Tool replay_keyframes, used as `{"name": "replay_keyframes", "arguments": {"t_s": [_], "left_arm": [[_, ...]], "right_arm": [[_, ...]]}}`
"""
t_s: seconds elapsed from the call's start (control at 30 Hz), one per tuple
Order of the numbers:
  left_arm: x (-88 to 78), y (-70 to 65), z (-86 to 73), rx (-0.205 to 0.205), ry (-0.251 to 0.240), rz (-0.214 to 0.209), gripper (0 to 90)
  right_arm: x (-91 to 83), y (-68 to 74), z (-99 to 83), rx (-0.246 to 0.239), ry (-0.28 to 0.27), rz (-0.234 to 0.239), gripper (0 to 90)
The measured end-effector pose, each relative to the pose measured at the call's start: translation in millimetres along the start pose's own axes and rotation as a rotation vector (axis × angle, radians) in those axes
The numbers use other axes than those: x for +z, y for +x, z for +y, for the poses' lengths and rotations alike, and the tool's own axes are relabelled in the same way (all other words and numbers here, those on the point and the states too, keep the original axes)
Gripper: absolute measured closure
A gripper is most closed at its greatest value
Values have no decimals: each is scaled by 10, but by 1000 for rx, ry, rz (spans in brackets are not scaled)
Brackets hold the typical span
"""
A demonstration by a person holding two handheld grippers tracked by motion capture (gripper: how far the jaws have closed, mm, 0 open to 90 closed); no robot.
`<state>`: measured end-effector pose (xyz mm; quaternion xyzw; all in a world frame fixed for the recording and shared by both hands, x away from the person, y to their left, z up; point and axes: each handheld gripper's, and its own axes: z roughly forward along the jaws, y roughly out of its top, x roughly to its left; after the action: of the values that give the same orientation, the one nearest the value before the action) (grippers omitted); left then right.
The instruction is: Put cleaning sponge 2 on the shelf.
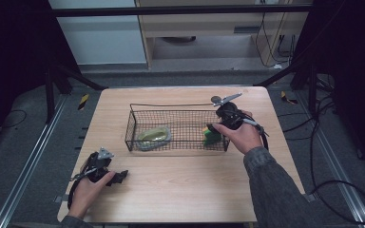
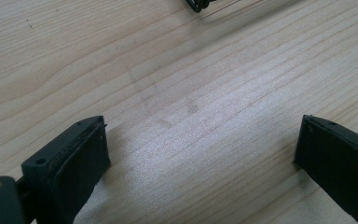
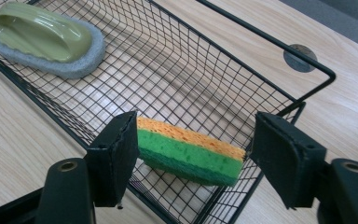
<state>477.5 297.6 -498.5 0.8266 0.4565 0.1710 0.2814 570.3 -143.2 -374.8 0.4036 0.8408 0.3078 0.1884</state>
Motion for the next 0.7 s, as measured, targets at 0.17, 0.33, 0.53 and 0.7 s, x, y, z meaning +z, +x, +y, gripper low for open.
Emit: {"name": "replay_keyframes", "arguments": {"t_s": [0.17, 0.33, 0.53, 0.7], "left_arm": [[-1, 0, -1, 1, 1, 0, 16], [-1, 1, -2, 1, 0, 0, 16], [-1, 2, -4, 1, -1, 0, 14], [2, 2, -5, 0, -2, 0, 10]], "right_arm": [[-58, -28, -40, 9, -12, -2, 270], [-118, -75, -103, 26, -27, -15, 208], [-190, -136, -159, 48, -47, -29, 146], [-265, -197, -215, 71, -79, -45, 92]]}}
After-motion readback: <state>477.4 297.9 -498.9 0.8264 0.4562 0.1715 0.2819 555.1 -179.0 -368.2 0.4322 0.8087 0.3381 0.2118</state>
